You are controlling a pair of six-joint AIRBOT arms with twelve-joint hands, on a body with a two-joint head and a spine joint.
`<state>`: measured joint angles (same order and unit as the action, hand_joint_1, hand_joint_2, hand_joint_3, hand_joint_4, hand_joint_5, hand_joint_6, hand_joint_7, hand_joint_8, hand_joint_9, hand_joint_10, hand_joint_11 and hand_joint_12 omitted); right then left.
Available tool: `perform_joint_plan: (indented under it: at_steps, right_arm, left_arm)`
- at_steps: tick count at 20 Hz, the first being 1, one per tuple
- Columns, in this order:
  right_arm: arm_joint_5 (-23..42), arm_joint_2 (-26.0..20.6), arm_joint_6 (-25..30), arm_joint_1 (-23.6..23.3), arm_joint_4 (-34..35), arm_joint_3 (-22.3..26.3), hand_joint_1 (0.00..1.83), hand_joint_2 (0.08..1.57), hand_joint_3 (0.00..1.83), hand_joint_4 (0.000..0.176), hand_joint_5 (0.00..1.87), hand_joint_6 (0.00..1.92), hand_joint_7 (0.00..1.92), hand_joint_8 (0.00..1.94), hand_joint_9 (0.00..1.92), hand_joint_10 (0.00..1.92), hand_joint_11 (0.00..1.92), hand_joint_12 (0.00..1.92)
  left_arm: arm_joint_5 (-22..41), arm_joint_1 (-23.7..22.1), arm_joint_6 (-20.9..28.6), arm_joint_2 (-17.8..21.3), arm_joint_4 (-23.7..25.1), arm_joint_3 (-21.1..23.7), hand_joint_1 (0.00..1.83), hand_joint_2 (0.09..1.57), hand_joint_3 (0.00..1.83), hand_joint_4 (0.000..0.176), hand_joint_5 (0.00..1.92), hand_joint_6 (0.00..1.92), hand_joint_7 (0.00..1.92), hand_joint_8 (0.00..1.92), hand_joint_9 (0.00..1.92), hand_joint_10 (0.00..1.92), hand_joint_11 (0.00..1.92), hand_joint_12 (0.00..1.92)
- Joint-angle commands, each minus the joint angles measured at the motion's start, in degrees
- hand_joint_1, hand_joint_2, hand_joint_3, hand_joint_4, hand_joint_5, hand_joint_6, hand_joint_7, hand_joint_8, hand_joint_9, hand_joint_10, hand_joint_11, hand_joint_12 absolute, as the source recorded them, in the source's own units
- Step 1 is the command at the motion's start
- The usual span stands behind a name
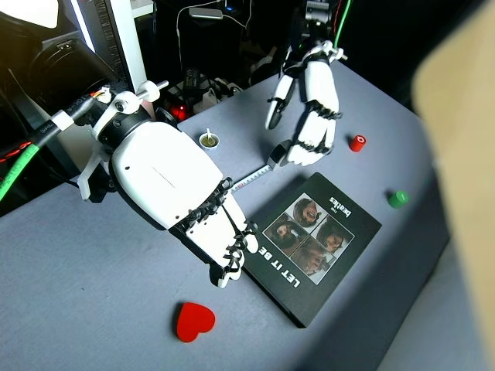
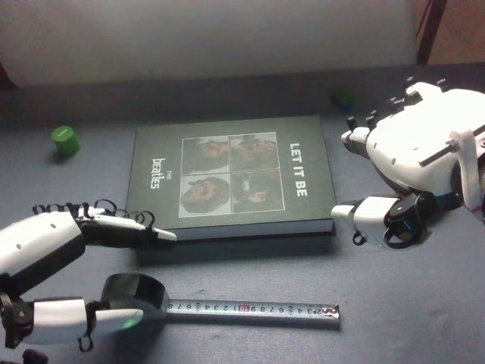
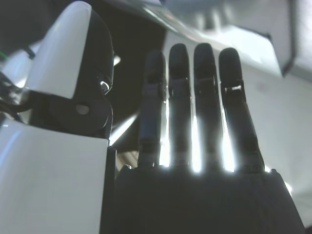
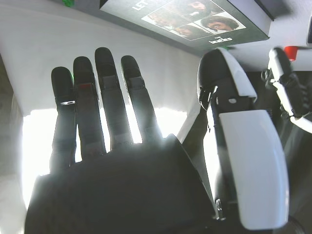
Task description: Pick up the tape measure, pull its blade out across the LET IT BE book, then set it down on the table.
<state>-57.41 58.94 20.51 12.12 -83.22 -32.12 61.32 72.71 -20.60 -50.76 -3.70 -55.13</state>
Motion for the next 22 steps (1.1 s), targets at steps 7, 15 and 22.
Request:
perform_joint_plan:
  at_steps: [7, 15, 22]
  right_arm:
    - [-0.6, -0.2, -0.1, -0.5, -5.0, 0.3, 0.2, 1.2, 0.0, 0.0, 0.27, 0.0, 0.41, 0.0, 0.36, 0.0, 0.01, 0.99]
    - [-0.6, -0.2, -0.1, -0.4, -5.1, 0.3, 0.2, 1.2, 0.0, 0.0, 0.3, 0.01, 0.42, 0.0, 0.36, 0.0, 0.02, 1.0]
    - [-0.4, -0.1, -0.1, -0.4, -5.3, 0.3, 0.2, 1.21, 0.0, 0.0, 0.29, 0.0, 0.43, 0.01, 0.38, 0.01, 0.05, 1.01]
  left_arm:
    - [6.2, -0.5, -0.1, -3.0, -0.4, -3.8, 1.02, 1.07, 0.0, 0.0, 0.64, 0.01, 0.66, 0.0, 0.6, 0.0, 0.29, 0.79]
    - [6.5, 2.1, -0.3, -4.5, -0.5, -5.7, 1.01, 1.07, 0.0, 0.0, 0.62, 0.0, 0.66, 0.0, 0.61, 0.0, 0.3, 0.79]
    - [6.7, 2.9, -1.7, -6.2, -0.5, -7.2, 1.03, 1.08, 0.0, 0.0, 0.68, 0.02, 0.7, 0.01, 0.66, 0.02, 0.32, 0.8]
